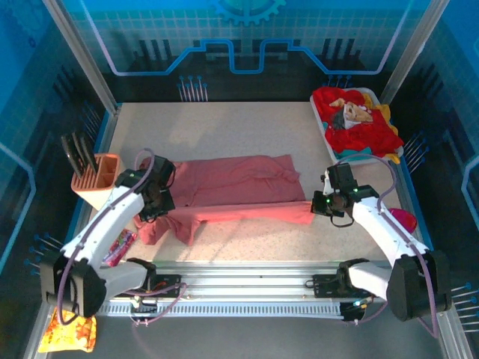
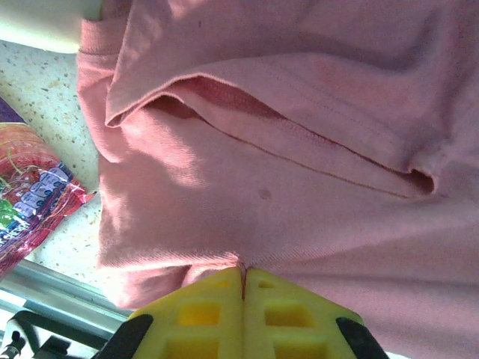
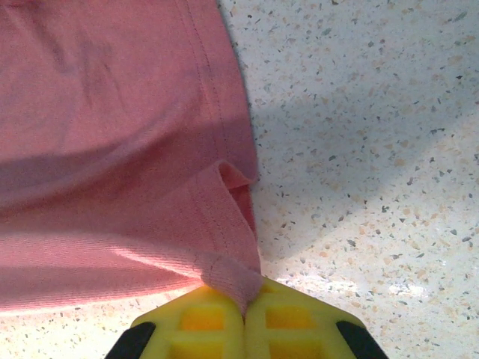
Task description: Fold and stack the t-shirts
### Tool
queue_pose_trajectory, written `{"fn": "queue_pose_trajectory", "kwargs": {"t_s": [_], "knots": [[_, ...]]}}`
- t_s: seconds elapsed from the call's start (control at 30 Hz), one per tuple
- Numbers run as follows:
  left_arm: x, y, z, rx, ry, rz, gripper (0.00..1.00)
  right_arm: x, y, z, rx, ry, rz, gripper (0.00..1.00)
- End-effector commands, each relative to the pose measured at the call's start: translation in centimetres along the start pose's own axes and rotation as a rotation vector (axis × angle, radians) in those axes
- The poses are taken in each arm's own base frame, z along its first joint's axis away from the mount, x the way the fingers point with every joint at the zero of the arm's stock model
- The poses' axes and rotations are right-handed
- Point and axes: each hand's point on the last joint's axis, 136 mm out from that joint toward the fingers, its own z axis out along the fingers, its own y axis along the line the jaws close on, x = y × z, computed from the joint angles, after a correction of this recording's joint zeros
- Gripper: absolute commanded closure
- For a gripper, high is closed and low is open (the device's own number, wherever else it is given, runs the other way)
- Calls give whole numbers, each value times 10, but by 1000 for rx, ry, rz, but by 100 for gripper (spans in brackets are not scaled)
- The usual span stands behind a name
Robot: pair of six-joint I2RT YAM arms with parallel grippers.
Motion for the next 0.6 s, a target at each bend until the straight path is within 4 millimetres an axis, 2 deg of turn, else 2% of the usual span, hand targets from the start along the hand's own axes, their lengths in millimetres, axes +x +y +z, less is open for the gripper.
{"fn": "queue_pose_trajectory", "kwargs": {"t_s": [0.0,0.17,0.23,0.3,0.4,0.47,0.57], "knots": [[5,2,17,-37,45,9,99,-2,-5,-2,16,-5,20,100],[-1,-6,22,-12,27,2,99,-6,-8,-6,39,-24,13,100],[-2,-11,27,-4,39,0,99,-10,-16,-10,77,-45,24,100],[-2,-20,36,7,71,13,94,-14,-19,-12,66,-68,38,100],[1,-22,48,-37,137,46,76,-16,-17,-12,41,-59,46,100],[1,-21,48,-45,143,56,50,-15,-17,-10,39,-49,45,100],[-7,-25,36,-17,112,64,24,-14,-19,-10,41,-47,46,100]]}}
